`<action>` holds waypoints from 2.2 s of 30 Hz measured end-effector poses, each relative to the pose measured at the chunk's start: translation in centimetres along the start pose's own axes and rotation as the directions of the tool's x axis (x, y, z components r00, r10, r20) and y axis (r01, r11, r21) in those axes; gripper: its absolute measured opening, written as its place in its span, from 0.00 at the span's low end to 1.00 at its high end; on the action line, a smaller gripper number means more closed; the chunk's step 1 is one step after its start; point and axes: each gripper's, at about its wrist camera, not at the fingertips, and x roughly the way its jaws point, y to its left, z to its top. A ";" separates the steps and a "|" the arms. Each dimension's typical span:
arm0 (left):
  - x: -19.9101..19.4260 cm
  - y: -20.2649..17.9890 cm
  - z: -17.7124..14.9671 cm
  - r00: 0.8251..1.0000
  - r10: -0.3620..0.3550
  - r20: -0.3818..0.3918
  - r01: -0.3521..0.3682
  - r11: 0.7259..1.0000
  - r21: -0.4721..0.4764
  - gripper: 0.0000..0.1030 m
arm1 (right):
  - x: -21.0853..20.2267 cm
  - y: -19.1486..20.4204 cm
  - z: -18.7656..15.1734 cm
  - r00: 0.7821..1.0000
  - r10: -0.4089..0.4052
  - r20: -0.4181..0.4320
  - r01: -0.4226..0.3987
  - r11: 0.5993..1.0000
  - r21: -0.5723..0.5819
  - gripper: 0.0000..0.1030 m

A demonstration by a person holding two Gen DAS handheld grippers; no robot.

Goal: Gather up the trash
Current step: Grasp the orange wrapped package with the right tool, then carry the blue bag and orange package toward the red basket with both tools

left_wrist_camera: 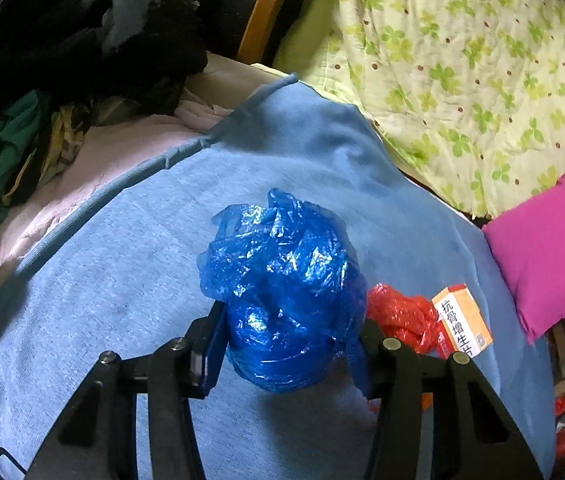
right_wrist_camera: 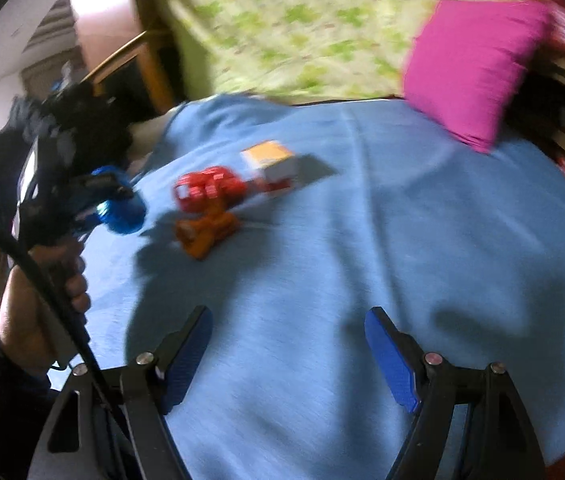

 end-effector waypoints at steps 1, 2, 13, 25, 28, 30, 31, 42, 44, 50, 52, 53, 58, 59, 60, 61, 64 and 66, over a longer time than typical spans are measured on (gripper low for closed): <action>0.0 0.2 0.1 1.000 -0.002 0.000 0.002 1.000 -0.005 0.52 | 1.0 1.1 0.7 1.000 0.016 -0.015 -0.016 0.999 -0.050 0.79; 0.0 0.3 0.2 1.000 -0.004 0.001 0.004 1.000 -0.010 0.52 | 2.1 2.2 1.4 0.999 0.027 -0.031 -0.031 0.993 -0.111 0.79; 0.1 1.4 0.7 1.000 -0.010 -0.004 0.009 0.997 -0.072 0.52 | 10.5 6.8 5.3 0.991 0.038 -0.131 -0.089 0.908 -0.409 0.79; 0.3 1.1 0.7 1.000 -0.009 -0.007 0.008 0.998 -0.056 0.52 | 15.6 7.1 7.3 0.985 0.044 -0.169 -0.114 0.895 -0.432 0.79; 0.4 1.2 0.7 1.000 -0.012 -0.010 0.011 0.998 -0.060 0.52 | 16.4 6.8 7.5 0.980 0.054 -0.194 -0.130 0.905 -0.406 0.79; 0.4 1.1 0.7 1.000 -0.012 -0.009 0.011 0.998 -0.057 0.52 | 16.4 6.6 7.5 0.980 0.064 -0.189 -0.134 0.911 -0.389 0.79; 0.4 1.0 0.7 1.000 -0.013 -0.009 0.013 0.998 -0.056 0.52 | 16.4 6.4 7.6 0.979 0.068 -0.191 -0.138 0.914 -0.381 0.78; 0.4 0.3 0.4 1.000 -0.017 -0.006 0.017 1.000 -0.026 0.52 | 12.7 5.0 7.3 0.987 0.084 -0.135 -0.121 0.949 -0.292 0.71; 0.3 0.0 0.3 1.000 -0.015 -0.003 0.015 1.000 -0.013 0.52 | 11.0 4.0 7.1 0.990 0.078 -0.114 -0.106 0.960 -0.260 0.71; 0.3 -1.3 -0.5 1.000 0.002 -0.002 -0.002 0.999 0.054 0.52 | 6.1 1.0 5.6 0.997 0.026 -0.078 -0.041 0.978 -0.202 0.71; 0.2 -1.9 -0.9 1.000 0.008 0.001 -0.008 0.996 0.088 0.52 | 4.1 -0.4 4.9 0.998 0.001 -0.065 -0.013 0.983 -0.184 0.71; 0.2 -2.3 -1.2 1.000 0.012 0.004 -0.013 0.994 0.111 0.52 | 3.3 -0.9 4.7 0.998 -0.009 -0.058 -0.002 0.984 -0.176 0.71; -0.4 -5.0 -3.6 0.999 0.020 0.027 -0.026 0.963 0.268 0.52 | -2.3 -4.3 3.4 0.999 -0.041 0.005 0.041 0.996 -0.081 0.71; -0.8 -5.7 -4.3 0.999 0.013 0.033 -0.023 0.952 0.305 0.52 | -3.2 -5.0 3.0 0.999 -0.044 0.017 0.045 0.997 -0.060 0.71; -1.0 -6.1 -4.8 0.999 0.011 0.039 -0.024 0.943 0.332 0.52 | -4.1 -5.7 2.7 0.998 -0.048 0.028 0.049 0.998 -0.040 0.71; -1.5 -6.7 -5.4 0.999 0.009 0.046 -0.025 0.931 0.365 0.52 | -5.0 -6.2 2.2 0.998 -0.051 0.037 0.051 0.998 -0.020 0.71; -3.0 -7.6 -6.9 0.999 0.000 0.047 -0.019 0.912 0.410 0.52 | -7.7 -7.9 0.8 0.996 -0.051 0.068 0.047 0.998 0.051 0.71; -4.1 -7.9 -7.9 0.999 -0.008 0.043 -0.012 0.904 0.428 0.52 | -9.5 -8.7 -0.3 0.994 -0.049 0.092 0.041 0.995 0.093 0.71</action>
